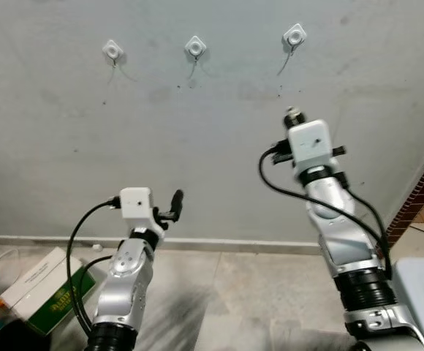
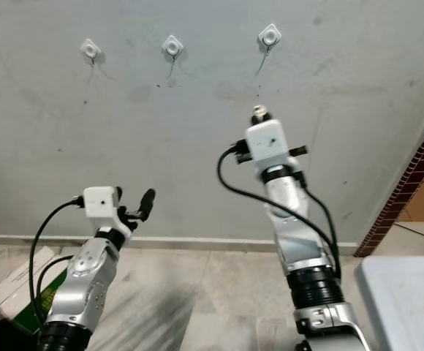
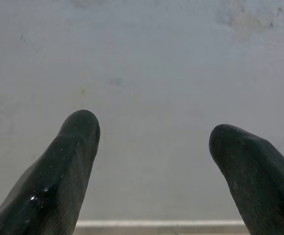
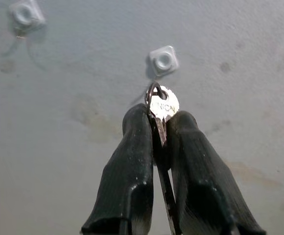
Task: Hang keys on a hook
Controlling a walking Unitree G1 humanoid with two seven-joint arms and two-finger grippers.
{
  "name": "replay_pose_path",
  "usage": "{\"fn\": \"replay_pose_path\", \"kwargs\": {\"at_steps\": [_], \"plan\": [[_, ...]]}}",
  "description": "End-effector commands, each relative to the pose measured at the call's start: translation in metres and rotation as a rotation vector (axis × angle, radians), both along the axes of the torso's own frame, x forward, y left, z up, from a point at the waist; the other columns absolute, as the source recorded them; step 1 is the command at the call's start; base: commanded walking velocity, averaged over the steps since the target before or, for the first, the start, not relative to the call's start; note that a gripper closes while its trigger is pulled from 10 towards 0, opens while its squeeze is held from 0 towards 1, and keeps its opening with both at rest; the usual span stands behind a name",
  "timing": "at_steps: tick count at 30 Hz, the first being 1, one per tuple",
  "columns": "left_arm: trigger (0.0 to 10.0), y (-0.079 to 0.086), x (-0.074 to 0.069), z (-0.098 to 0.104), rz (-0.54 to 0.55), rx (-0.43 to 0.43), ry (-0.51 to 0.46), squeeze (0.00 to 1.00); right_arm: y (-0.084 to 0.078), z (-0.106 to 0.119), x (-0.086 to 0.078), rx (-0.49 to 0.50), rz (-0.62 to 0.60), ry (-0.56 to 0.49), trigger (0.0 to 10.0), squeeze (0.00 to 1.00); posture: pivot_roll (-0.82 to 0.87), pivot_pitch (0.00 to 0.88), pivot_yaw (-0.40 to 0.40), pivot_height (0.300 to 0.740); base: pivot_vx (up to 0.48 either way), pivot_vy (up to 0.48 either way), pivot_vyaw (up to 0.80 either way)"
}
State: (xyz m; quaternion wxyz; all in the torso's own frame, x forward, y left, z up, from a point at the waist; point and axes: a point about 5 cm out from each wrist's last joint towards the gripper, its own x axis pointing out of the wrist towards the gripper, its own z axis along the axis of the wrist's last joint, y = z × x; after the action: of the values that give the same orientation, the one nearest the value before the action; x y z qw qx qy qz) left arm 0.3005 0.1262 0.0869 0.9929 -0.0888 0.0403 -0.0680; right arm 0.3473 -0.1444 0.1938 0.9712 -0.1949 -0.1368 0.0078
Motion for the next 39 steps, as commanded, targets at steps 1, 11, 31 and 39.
{"fn": "replay_pose_path", "kwargs": {"at_steps": [1, 11, 31, 39], "plan": [[10.0, 0.011, -0.001, -0.001, 0.039, 0.022, 0.008, 0.00, 0.012, 0.003, -0.001, 0.020, 0.045, -0.010, 10.0, 0.00, -0.08, 0.000, 0.090, 0.740, 0.000, 0.000, 0.00], [10.0, 0.009, -0.004, -0.005, 0.034, -0.018, 0.020, 0.00, 0.007, -0.008, -0.007, 0.050, 0.036, 0.040, 10.0, 0.00, -0.08, 0.000, 0.074, 0.740, 0.000, 0.000, -0.08], [10.0, 0.002, -0.007, -0.002, -0.040, -0.070, 0.002, 0.00, 0.009, -0.007, -0.007, 0.043, 0.038, 0.033, 10.0, 0.00, -0.08, 0.000, 0.068, 0.740, 0.026, 0.000, -0.28], [10.0, 0.000, -0.007, -0.002, -0.054, -0.078, 0.000, 0.00, 0.007, -0.007, -0.007, 0.037, 0.029, 0.033, 10.0, 0.00, -0.09, 0.000, 0.074, 0.740, 0.320, 0.000, 0.00]]}}
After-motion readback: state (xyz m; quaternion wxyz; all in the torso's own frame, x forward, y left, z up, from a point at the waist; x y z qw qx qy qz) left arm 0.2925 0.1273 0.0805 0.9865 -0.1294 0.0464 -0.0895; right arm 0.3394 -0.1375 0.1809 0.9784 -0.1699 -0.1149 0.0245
